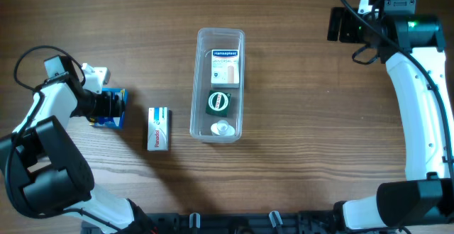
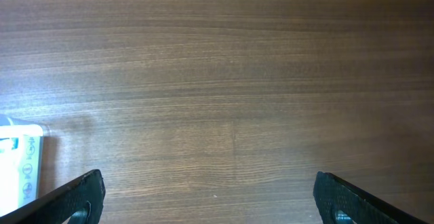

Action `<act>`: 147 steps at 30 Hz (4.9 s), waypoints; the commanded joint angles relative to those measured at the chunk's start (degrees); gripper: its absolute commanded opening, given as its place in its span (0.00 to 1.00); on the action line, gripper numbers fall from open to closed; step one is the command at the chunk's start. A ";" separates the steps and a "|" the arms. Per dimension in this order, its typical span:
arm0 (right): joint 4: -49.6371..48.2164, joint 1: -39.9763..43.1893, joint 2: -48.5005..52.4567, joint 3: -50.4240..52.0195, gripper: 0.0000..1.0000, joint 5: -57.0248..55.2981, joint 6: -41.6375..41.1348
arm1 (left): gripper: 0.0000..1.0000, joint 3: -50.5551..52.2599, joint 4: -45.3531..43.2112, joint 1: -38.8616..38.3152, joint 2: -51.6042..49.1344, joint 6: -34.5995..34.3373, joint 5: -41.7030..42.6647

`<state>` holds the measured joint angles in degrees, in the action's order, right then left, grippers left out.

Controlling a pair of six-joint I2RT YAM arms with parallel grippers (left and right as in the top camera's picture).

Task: Pack container
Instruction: 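Carry the VapoDrops box with the left gripper over the container, then lower the VapoDrops box into the container and release it, then move the left gripper to the white Panadol box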

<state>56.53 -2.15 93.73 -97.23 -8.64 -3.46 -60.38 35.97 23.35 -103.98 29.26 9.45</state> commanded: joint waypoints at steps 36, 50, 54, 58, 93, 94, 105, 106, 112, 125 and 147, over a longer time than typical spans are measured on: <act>-0.17 -0.02 -0.52 -0.66 1.00 -0.39 -1.05 | 0.73 -18.08 -3.67 -31.28 11.76 -36.04 0.33; -0.17 -0.02 -0.52 -0.66 1.00 -0.39 -1.05 | 0.69 -21.09 -5.25 -49.72 11.61 -43.15 -10.14; -0.17 -0.02 -0.50 -0.66 1.00 -0.39 -1.05 | 0.71 -21.09 -5.35 -50.90 11.28 -47.17 -12.98; -0.17 -0.02 -0.50 -0.66 1.00 -0.39 -1.05 | 0.71 -21.07 -5.42 -50.88 10.21 -48.22 -13.25; -0.17 -0.02 -0.50 -0.66 1.00 -0.39 -1.05 | 0.74 -21.07 -9.66 -50.99 -4.83 -48.19 -13.22; -0.17 -0.02 -0.52 -0.66 1.00 -0.39 -1.03 | 0.74 -21.07 -9.70 -50.99 -5.14 -48.19 -13.20; -0.17 -0.02 -0.52 -0.66 1.00 -0.39 -1.03 | 0.76 -21.07 -9.20 -51.95 -5.64 -48.19 -13.00; -0.17 -0.02 -0.50 -0.66 1.00 -0.39 -1.05 | 0.76 -21.07 -9.20 -52.13 -5.64 -48.19 -13.00; -0.17 -0.02 -0.52 -0.66 1.00 -0.39 -1.05 | 0.76 -21.07 -9.05 -52.48 -5.66 -48.19 -13.03; -0.17 -0.02 -0.50 -0.66 1.00 -0.39 -1.03 | 0.84 -21.05 -7.76 -52.50 -5.66 -48.17 -13.00; -0.17 -0.02 -0.52 -0.66 1.00 -0.39 -1.05 | 0.04 -21.07 -3.30 -52.09 4.50 -48.19 -14.14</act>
<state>56.55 -2.15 93.76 -97.23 -8.64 -3.46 -80.53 30.96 -28.88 -100.90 -18.94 -3.16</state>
